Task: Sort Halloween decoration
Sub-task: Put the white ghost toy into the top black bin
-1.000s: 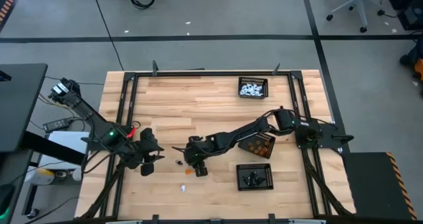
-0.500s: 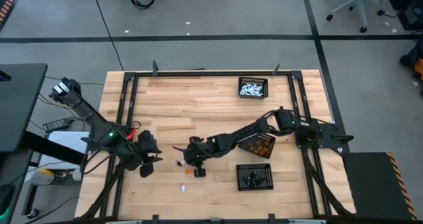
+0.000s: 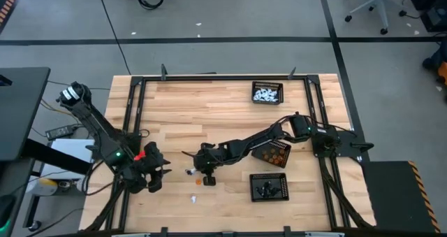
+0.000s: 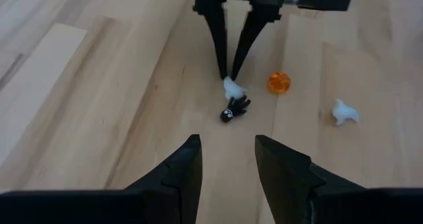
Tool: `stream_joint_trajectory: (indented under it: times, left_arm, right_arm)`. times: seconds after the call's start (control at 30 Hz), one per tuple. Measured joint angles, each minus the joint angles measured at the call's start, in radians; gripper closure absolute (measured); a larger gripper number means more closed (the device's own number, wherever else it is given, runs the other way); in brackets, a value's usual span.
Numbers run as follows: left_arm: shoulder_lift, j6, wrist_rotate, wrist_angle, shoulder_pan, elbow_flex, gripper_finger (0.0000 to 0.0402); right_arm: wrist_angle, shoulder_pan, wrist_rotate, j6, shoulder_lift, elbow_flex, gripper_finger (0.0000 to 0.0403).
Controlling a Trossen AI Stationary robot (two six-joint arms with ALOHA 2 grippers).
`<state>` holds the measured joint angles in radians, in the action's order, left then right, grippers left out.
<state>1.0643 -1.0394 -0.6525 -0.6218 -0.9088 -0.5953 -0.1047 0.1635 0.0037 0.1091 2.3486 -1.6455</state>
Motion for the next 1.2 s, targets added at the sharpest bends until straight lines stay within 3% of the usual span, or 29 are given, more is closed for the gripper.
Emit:
stream_joint_trajectory:
  times: [0.2,0.6,0.97,1.1,1.2]
  left_arm:
    - [0.051,-0.056,0.0,0.018,-0.001,0.0,0.0253]
    - [0.069,-0.059,-0.005,0.065,-0.006,0.0,0.0253]
    - [0.068,-0.037,-0.072,0.066,0.071,0.0,0.0253]
    - [0.068,0.008,-0.07,0.093,0.096,0.0,0.0253]
    - [0.068,0.012,-0.07,0.106,0.109,0.0,0.0253]
  right_arm:
    - [-0.001,0.0,0.037,-0.025,-0.001,0.0,0.0396]
    - [-0.093,-0.004,0.093,-0.037,-0.078,0.002,0.04]
    - [-0.288,-0.01,0.104,-0.06,-0.176,0.001,0.0402]
    - [-0.315,-0.024,0.035,-0.052,-0.175,0.003,0.0394]
    - [-0.296,-0.035,-0.049,-0.057,-0.157,0.014,0.0361]
